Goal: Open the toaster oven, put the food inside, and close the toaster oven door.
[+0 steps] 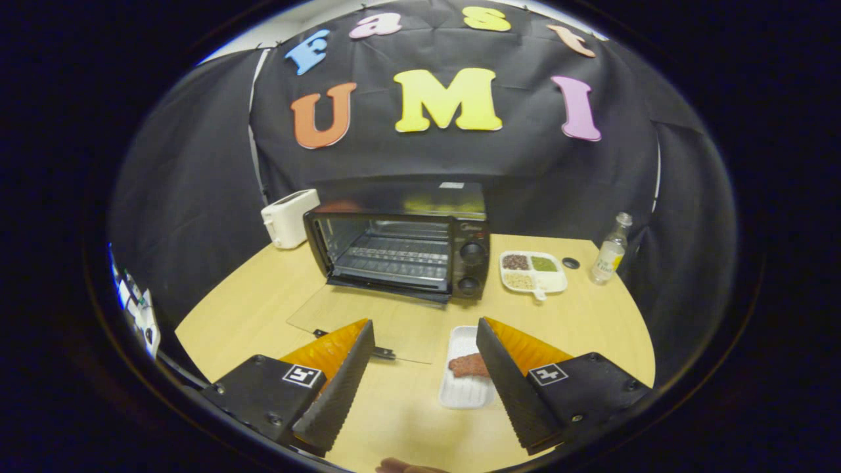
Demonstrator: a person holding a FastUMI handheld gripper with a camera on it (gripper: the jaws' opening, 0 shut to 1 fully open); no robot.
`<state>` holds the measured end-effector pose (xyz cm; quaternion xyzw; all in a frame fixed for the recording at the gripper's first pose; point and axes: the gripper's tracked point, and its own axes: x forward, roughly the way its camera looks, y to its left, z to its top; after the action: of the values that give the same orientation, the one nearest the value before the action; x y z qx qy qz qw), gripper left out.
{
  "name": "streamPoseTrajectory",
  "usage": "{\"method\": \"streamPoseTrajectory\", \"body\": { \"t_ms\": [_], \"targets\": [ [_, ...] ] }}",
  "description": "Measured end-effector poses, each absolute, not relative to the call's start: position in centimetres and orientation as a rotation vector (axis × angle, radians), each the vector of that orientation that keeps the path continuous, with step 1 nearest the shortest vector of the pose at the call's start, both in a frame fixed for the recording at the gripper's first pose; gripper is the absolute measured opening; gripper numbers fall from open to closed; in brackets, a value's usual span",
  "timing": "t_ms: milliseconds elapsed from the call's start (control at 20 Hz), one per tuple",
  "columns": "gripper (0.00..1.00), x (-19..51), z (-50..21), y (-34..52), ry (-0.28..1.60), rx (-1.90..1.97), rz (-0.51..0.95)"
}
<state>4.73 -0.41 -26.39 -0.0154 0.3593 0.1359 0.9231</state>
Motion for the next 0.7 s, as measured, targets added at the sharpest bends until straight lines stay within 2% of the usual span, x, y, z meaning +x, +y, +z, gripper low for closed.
{"method": "streamPoseTrajectory", "body": {
  "t_ms": [200, 450, 650, 700],
  "targets": [
    [0.99, 6.7, -26.5, -5.7, 0.827, 0.027, 0.237],
    [0.98, 7.0, -29.8, -9.7, 0.984, 0.140, 0.257],
    [0.92, 7.0, -33.0, -10.7, 1.067, 0.258, 0.293],
    [0.88, 6.7, -33.7, -10.6, 1.089, 0.281, 0.318]
  ]
}}
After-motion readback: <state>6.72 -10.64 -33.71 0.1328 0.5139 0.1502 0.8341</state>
